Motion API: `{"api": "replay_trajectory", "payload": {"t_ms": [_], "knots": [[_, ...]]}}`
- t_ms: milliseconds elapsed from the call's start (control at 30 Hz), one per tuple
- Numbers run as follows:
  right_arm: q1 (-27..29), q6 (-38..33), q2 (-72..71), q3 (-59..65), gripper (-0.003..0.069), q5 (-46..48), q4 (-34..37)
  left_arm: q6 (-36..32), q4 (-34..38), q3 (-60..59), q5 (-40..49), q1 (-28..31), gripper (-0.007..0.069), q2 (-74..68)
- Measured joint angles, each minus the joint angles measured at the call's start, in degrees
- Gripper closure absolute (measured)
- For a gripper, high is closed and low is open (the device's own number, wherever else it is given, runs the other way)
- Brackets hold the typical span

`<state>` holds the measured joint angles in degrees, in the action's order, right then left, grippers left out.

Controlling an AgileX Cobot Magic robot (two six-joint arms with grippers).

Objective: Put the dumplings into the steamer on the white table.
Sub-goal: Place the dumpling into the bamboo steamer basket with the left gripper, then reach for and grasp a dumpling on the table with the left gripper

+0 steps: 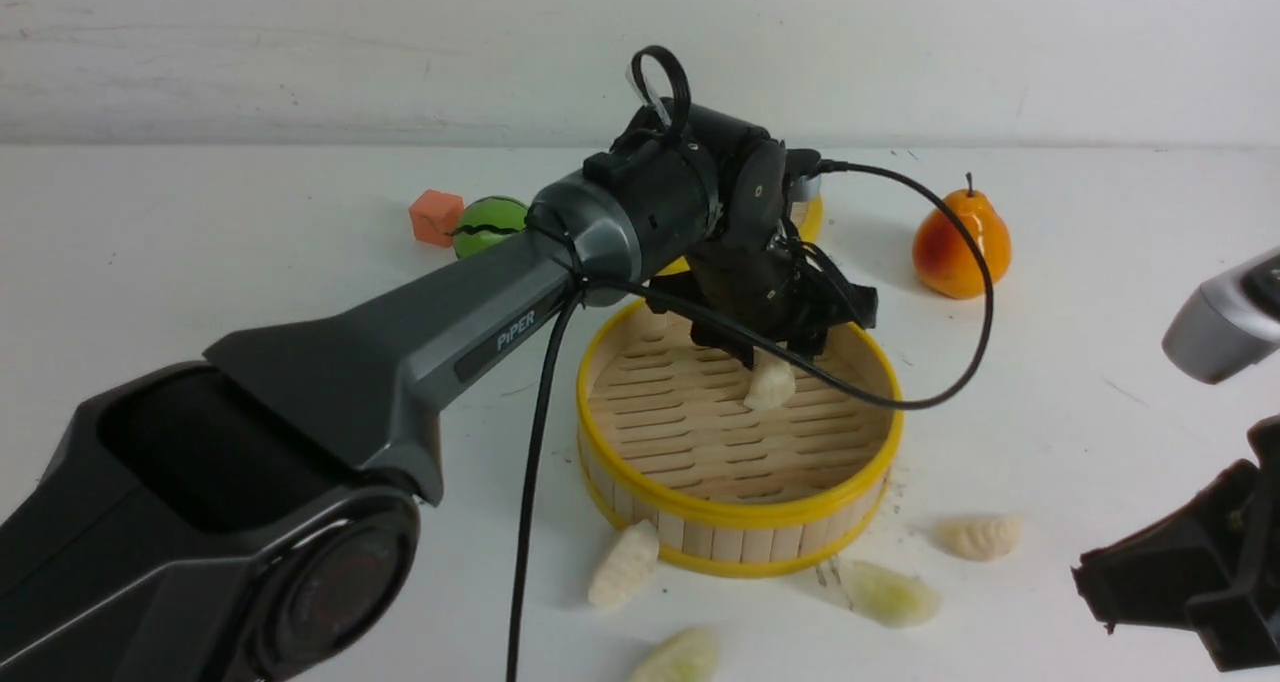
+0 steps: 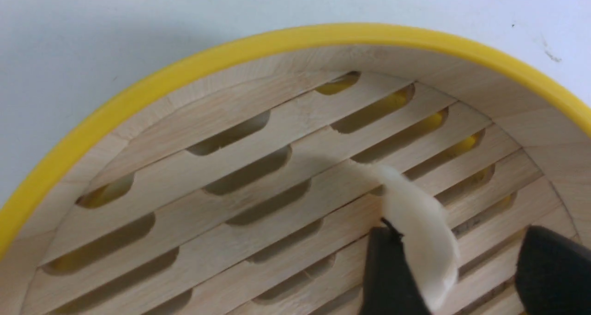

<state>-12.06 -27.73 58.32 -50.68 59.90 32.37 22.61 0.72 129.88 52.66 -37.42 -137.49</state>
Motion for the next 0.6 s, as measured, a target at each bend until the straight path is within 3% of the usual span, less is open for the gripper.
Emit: {"api": "replay_trajectory", "payload": {"t_ms": [67, 167, 267, 400, 600], "knots": [[0.00, 0.00, 0.00, 0.00, 0.0625, 0.00, 0.00, -0.12, -0.73, 1.16, 3.26, 0.00, 0.0111, 0.52], [0.00, 0.00, 0.00, 0.00, 0.0624, -0.05, 0.00, -0.17, -2.57, 4.26, 9.29, 0.00, 0.0047, 1.89], [0.00, 0.00, 0.00, 0.00, 0.0621, -0.25, 0.00, -0.92, -3.78, 7.55, 16.05, 0.00, 0.0039, 4.35], [0.00, 0.00, 0.00, 0.00, 0.0617, -0.53, 0.00, -5.49, -2.93, 8.91, 18.53, 0.00, 0.0068, 9.80], [0.00, 0.00, 0.00, 0.00, 0.0618, -0.36, 0.00, -12.47, 0.81, -0.42, 18.55, 0.00, 0.0126, 21.94]]}}
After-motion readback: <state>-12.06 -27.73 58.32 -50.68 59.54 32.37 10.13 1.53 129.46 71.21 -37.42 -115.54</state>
